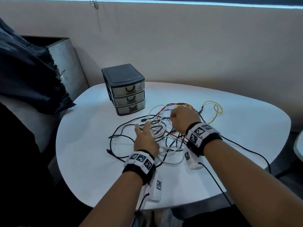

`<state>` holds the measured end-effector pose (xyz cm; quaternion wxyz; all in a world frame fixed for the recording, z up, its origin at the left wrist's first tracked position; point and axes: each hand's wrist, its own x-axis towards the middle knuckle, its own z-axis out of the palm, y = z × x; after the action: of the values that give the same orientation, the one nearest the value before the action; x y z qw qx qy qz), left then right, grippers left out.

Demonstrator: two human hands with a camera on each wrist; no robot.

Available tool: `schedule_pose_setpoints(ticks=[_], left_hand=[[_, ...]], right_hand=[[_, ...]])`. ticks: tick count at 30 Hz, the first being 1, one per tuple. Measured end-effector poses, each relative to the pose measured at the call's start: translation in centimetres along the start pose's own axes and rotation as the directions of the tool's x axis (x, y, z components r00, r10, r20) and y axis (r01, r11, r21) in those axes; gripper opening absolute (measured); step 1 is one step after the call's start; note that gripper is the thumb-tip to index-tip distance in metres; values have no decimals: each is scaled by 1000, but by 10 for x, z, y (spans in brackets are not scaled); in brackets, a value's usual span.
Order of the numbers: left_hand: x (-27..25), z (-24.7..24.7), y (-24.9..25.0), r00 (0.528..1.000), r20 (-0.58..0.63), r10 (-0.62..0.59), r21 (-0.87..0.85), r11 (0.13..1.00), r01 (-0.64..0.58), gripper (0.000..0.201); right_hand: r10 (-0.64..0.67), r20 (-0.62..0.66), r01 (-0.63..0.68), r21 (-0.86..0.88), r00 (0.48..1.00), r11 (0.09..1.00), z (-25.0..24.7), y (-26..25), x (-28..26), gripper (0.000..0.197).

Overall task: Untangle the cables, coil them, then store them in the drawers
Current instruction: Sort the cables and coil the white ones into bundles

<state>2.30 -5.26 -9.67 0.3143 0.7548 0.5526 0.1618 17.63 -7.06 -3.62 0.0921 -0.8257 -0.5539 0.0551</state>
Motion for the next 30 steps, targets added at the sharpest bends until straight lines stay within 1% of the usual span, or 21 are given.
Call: schedule_pose_setpoints(ticks=[3,5,7,9,11,12,13,15,17,18,19,20,22,23,24,25,26,27,28,29,30], left_hand=[[7,-11,-8,999,-34,-3,-20,1000,2,66],[14,-21,-15,994,-105,-18,-85,996,9,52],[19,-35,-23,980,-190,-63,-135,990,37,42],[23,-49,-32,963,-249,-103,-169,984,62,40],[26,-60,-41,949,-289,-126,-203,977,68,38],[27,-65,-45,943,-304,-136,-223,972,68,36],[28,-68,-48,938,-314,-148,-239,968,73,34],[26,-73,-56,925,-339,-171,-258,963,83,28],[24,-77,-62,901,-373,-224,-319,942,102,23],[23,-79,-64,886,-383,-262,-366,923,115,22],[22,-80,-64,874,-386,-295,-408,904,125,22],[22,-80,-62,871,-383,-308,-436,891,123,22],[20,-80,-57,885,-368,-284,-455,886,95,20],[19,-79,-54,895,-361,-263,-453,888,78,19],[18,-79,-51,904,-354,-241,-450,891,62,19],[16,-78,-48,911,-345,-225,-446,893,52,20],[14,-78,-46,917,-337,-214,-443,895,46,20],[14,-77,-45,922,-332,-199,-433,900,39,20],[13,-77,-45,927,-330,-178,-423,906,24,20],[12,-76,-45,933,-324,-157,-412,911,10,20],[11,-75,-46,938,-316,-142,-402,915,3,22]], right_hand=[[116,-185,-73,221,976,973,-26,13,4,16],[233,-271,-133,342,934,930,-48,31,8,15],[333,-314,-160,468,889,869,-69,52,11,16],[450,-308,-144,671,838,727,-87,70,12,15],[561,-200,-116,871,803,477,-100,85,10,16],[599,-159,-76,934,784,348,-105,90,8,18],[632,-152,-20,966,760,256,-109,94,4,19],[700,-186,93,981,689,169,-116,102,-3,19],[766,-245,142,970,594,199,-117,114,-9,11],[779,-259,114,965,571,237,-114,122,-11,16],[775,-263,55,957,575,285,-108,129,-12,24],[747,-245,-38,940,618,340,-101,135,-13,35],[649,-165,-231,846,743,481,-74,149,-7,59],[595,-133,-287,780,792,556,-52,162,2,69],[533,-108,-306,717,839,626,-33,163,6,71],[470,-109,-283,674,876,683,-17,156,6,60],[403,-142,-226,640,904,734,-11,134,-2,41],[331,-176,-160,612,927,774,-15,98,-17,21],[243,-171,-104,574,955,813,-16,68,-27,8],[129,-136,-42,512,982,858,-12,48,-32,6],[36,-108,16,447,994,895,-7,32,-36,15]])
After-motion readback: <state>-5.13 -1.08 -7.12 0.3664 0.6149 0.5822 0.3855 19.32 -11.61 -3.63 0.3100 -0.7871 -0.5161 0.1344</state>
